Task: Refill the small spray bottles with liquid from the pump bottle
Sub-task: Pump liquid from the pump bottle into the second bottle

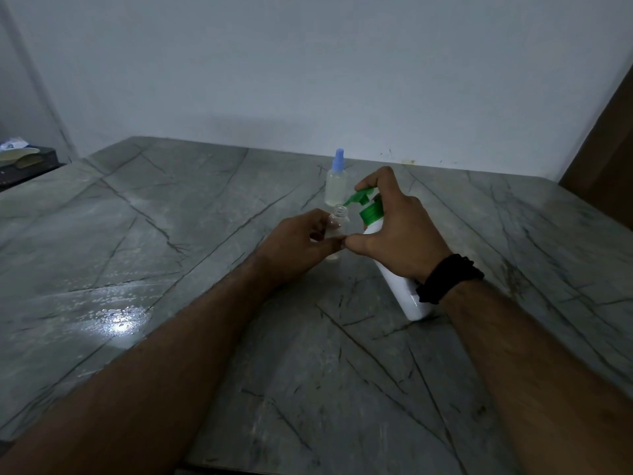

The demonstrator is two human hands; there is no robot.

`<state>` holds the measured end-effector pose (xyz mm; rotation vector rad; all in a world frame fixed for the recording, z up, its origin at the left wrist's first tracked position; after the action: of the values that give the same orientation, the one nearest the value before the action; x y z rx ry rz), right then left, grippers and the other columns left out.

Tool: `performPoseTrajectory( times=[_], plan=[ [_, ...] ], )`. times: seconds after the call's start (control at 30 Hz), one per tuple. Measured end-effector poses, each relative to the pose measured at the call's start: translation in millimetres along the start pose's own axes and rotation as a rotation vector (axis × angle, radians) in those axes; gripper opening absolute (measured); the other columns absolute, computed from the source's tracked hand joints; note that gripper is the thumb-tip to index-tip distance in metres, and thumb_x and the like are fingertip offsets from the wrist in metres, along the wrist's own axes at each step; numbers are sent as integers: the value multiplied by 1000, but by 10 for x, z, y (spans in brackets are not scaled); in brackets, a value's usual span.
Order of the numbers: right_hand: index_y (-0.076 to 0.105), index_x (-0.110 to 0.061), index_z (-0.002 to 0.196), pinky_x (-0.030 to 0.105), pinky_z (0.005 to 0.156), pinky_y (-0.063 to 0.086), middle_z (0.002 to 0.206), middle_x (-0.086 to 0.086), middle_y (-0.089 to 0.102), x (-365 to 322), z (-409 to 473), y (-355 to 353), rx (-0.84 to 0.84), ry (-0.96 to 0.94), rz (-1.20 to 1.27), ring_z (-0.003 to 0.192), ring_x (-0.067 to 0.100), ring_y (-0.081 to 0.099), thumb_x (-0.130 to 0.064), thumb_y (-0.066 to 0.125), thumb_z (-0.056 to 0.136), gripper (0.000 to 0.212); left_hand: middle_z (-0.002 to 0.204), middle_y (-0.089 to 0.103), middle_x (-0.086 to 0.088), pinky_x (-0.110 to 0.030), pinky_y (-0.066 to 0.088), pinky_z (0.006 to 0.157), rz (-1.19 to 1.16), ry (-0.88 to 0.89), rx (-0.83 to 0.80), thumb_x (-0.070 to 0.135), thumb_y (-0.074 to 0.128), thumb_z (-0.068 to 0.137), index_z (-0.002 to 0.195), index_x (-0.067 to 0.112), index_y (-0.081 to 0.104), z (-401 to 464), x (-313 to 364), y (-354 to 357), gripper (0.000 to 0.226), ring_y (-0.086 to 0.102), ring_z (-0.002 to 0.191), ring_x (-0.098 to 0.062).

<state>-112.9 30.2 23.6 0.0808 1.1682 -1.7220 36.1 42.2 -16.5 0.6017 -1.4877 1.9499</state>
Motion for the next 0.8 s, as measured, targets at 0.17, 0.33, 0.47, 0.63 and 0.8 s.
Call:
performPoseTrajectory(
  times=[0.17, 0.33, 0.47, 0.63, 0.8],
  plan=[
    [40, -29, 124, 14, 62, 47, 95, -13, 62, -19, -7, -8, 1, -4, -5, 74, 6, 63, -29, 85, 67, 72, 119, 65, 0, -22, 44, 83, -3, -5, -3, 39, 66, 86, 123, 18, 59, -6, 3, 4, 43, 59, 102, -10],
    [40, -27, 116, 6, 55, 42, 88, -17, 58, -21, 3, -7, -11, 3, 12, 70, 4, 60, -30, 84, 65, 67, 119, 65, -2, -24, 46, 86, 5, 9, 3, 38, 66, 86, 124, 15, 59, -10, 24, -13, 44, 61, 105, -13],
    [41, -28, 120, 9, 59, 42, 91, -15, 60, -14, -12, -9, 3, 5, 3, 72, 6, 62, -28, 85, 68, 68, 120, 65, -2, -24, 45, 86, 5, 1, 0, 39, 66, 86, 124, 16, 59, -20, 18, -7, 45, 60, 106, -13],
    [40, -28, 123, 19, 63, 50, 96, -10, 64, -24, -9, -17, 1, 2, 12, 75, 10, 64, -28, 85, 67, 72, 119, 65, -1, -23, 45, 84, -9, 3, 3, 39, 66, 86, 123, 16, 59, -20, 26, -12, 44, 60, 104, -13],
    [41, -25, 118, 16, 62, 47, 94, -13, 61, -19, -5, -9, -6, 8, 16, 75, 9, 63, -28, 85, 66, 68, 119, 65, -2, -24, 46, 86, 1, -2, -6, 39, 66, 87, 124, 16, 58, -12, 16, -4, 45, 61, 105, -14]
  ],
)
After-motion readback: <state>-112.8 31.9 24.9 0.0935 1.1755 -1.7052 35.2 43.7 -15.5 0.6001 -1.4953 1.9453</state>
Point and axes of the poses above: each hand's wrist, its own z-axis towards the middle knuckle, its own y-axis out of the palm, x = y × z, the point moved 6 cm from there along z, towards the middle knuckle
